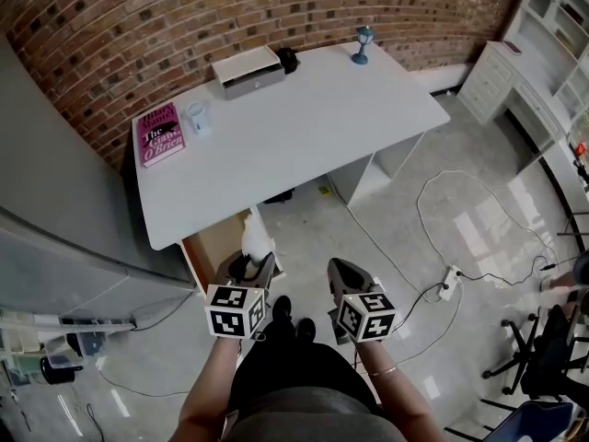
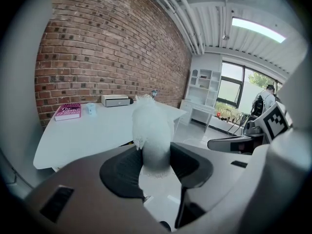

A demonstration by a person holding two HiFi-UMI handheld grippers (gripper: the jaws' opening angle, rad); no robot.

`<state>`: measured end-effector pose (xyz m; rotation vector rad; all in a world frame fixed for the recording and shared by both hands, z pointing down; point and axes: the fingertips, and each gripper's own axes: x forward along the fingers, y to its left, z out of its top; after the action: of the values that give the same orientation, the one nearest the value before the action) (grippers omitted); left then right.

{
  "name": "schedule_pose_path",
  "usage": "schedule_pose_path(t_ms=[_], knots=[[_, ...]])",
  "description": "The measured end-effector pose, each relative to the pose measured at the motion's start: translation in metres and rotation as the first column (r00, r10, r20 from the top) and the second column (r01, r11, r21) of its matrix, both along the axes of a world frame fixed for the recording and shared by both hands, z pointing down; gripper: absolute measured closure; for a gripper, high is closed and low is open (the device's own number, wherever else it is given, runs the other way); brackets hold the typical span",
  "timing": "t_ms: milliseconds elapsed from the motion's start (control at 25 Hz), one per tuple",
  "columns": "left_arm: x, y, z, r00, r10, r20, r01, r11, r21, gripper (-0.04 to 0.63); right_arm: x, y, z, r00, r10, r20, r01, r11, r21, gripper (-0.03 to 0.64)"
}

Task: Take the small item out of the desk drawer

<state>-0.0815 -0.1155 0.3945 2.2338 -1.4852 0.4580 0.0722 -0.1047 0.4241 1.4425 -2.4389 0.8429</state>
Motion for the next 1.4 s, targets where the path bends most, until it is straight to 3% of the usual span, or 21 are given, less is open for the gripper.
schedule_pose_path(t_ms=[440, 1400], knots=[[-0.013, 0.009, -0.020, 0.998, -0.048, -0.030, 0.049, 0.997, 0.059, 0.416, 0.002, 0.000, -0.017, 1.000, -0.016, 0.013, 0.016, 0.999, 0.047, 0.614], [-0.023, 0.019, -0.036, 0.994, -0.098, -0.042, 0.102, 0.990, 0.102, 0.416, 0.005, 0.005, -0.032, 1.000, -0.023, 0.019, 0.021, 0.996, 0.088, 0.615]])
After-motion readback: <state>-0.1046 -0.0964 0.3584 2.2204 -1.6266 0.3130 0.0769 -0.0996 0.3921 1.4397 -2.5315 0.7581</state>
